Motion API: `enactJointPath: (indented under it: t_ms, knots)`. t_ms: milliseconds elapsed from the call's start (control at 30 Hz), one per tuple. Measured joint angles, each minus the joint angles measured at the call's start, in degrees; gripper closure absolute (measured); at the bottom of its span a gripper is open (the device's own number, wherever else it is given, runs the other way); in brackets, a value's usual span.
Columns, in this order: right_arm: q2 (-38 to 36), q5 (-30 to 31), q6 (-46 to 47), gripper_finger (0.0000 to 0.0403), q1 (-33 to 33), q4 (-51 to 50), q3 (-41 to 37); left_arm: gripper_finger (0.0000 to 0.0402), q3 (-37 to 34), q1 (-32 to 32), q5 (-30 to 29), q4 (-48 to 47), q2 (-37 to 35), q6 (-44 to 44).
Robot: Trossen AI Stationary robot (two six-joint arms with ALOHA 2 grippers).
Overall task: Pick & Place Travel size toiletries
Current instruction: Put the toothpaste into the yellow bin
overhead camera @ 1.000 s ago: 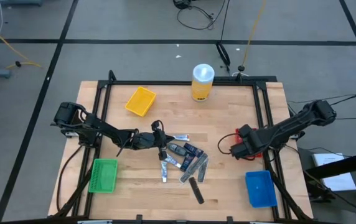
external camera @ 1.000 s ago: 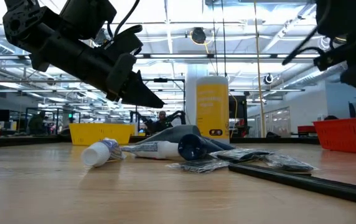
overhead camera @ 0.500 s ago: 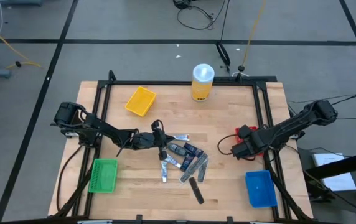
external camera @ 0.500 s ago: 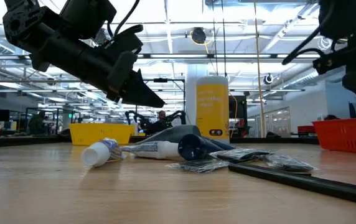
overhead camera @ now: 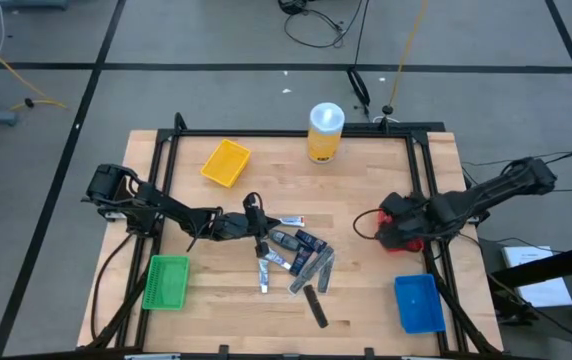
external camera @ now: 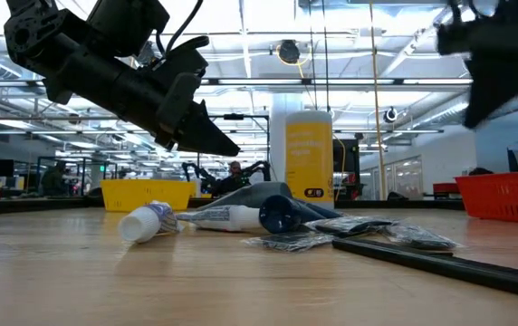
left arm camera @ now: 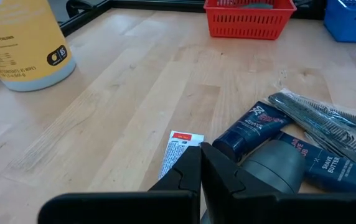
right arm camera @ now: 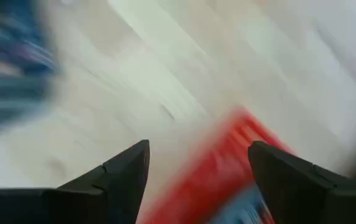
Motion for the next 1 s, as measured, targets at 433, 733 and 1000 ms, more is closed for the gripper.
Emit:
enactJointPath:
  t_ms: [433,733,1000]
  knots:
    - [15.2,-4.8,-52.8,0.0140,-0.1,85.1,-15.3,0.0394,0.0,0.1,0.0,0.5,0.0,-3.8]
    - [24.9,-4.6,-57.3,0.0140,-2.2,95.5,-21.9,0.0394,2.0,0.1,3.0,-1.3,-1.4,0.3]
    - [27.3,-4.6,-54.4,0.0140,-5.0,95.9,-23.0,0.0358,9.6,0.1,3.1,-24.8,-7.9,3.0]
